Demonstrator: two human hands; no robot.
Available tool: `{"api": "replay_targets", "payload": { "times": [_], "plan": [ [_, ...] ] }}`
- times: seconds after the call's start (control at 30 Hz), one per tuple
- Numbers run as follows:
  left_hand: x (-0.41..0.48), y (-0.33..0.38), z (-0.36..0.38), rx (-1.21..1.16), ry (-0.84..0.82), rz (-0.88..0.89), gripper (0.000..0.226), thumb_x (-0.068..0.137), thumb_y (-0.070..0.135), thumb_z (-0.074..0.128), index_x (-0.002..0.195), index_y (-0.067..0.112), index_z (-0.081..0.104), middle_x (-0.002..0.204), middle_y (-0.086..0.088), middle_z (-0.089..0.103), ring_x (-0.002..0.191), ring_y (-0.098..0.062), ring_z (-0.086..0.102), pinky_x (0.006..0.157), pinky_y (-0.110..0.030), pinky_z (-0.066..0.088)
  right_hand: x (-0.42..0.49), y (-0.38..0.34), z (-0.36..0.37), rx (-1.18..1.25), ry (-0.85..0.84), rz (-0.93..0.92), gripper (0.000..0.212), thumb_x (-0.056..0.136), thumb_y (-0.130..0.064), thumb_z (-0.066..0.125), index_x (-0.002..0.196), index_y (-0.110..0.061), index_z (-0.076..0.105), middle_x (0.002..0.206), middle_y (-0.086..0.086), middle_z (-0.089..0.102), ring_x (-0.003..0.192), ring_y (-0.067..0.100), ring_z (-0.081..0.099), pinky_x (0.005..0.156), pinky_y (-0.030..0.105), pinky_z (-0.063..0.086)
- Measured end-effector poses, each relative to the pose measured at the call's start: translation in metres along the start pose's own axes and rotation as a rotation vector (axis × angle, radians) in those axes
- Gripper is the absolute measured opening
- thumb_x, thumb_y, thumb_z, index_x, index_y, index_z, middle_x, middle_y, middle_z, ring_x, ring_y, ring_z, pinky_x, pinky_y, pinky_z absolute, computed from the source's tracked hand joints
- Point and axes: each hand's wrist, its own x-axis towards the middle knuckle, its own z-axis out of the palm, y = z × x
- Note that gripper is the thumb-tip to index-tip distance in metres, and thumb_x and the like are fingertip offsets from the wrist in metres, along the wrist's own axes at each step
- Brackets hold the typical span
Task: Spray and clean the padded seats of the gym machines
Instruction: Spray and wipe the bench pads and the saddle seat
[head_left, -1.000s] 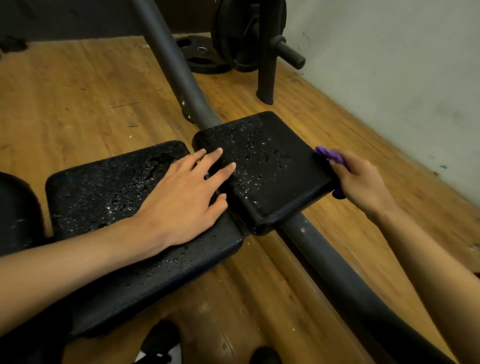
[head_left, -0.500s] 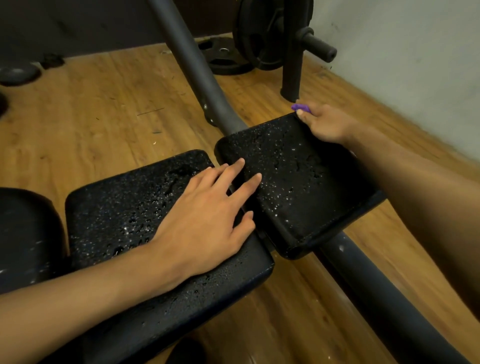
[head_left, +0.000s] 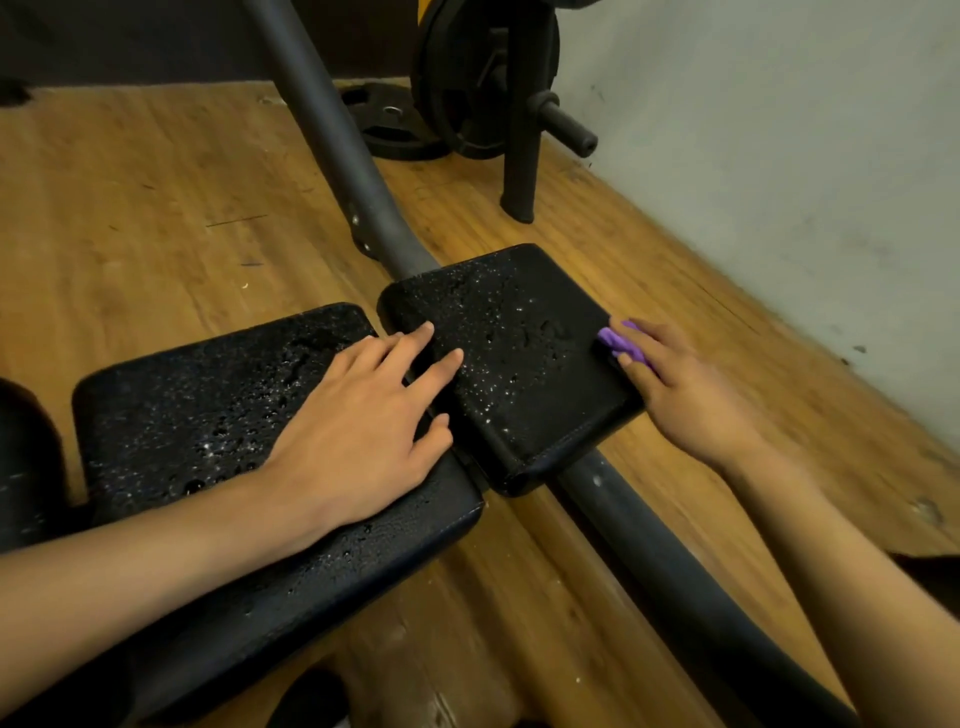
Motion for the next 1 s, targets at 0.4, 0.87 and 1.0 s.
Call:
{"api": "replay_targets", "payload": {
  "times": [0.4,0.87,1.0],
  "plan": [
    [0.004,0.0,0.002,-0.07,0.015,0.013,0.068,0.096,0.054,0.025,0.159,0.028,0.031,0.166,-0.007,0.024,0.148,-0.025,0.025,0.124,-0.042,0.015,0.156,-0.06,0.02,-0.064,-0.131,-0.024,0.045,0.107,-0.037,0.038,0.152,-0.03,0.038,0.145,0.006,0.05,0.128,0.026,0.048,0.104,0.037,0.034],
    [0.002,0.001,-0.001,-0.024,0.017,-0.014,0.071,0.093,0.056,0.019,0.158,0.029,0.033,0.165,-0.006,0.028,0.146,-0.027,0.031,0.12,-0.042,0.026,0.06,-0.02,0.007,-0.168,-0.047,-0.017,0.046,0.106,-0.047,0.035,0.15,-0.037,0.034,0.141,0.003,0.052,0.119,0.025,0.054,0.093,0.04,0.047],
    [0.0,0.002,0.0,-0.015,0.01,-0.031,0.071,0.094,0.057,0.018,0.157,0.031,0.034,0.165,-0.005,0.03,0.146,-0.027,0.031,0.122,-0.046,0.024,0.012,-0.007,0.002,-0.145,-0.004,0.011,0.046,0.106,-0.042,0.036,0.151,-0.033,0.038,0.149,-0.001,0.044,0.128,0.023,0.049,0.101,0.037,0.043]
  ]
}}
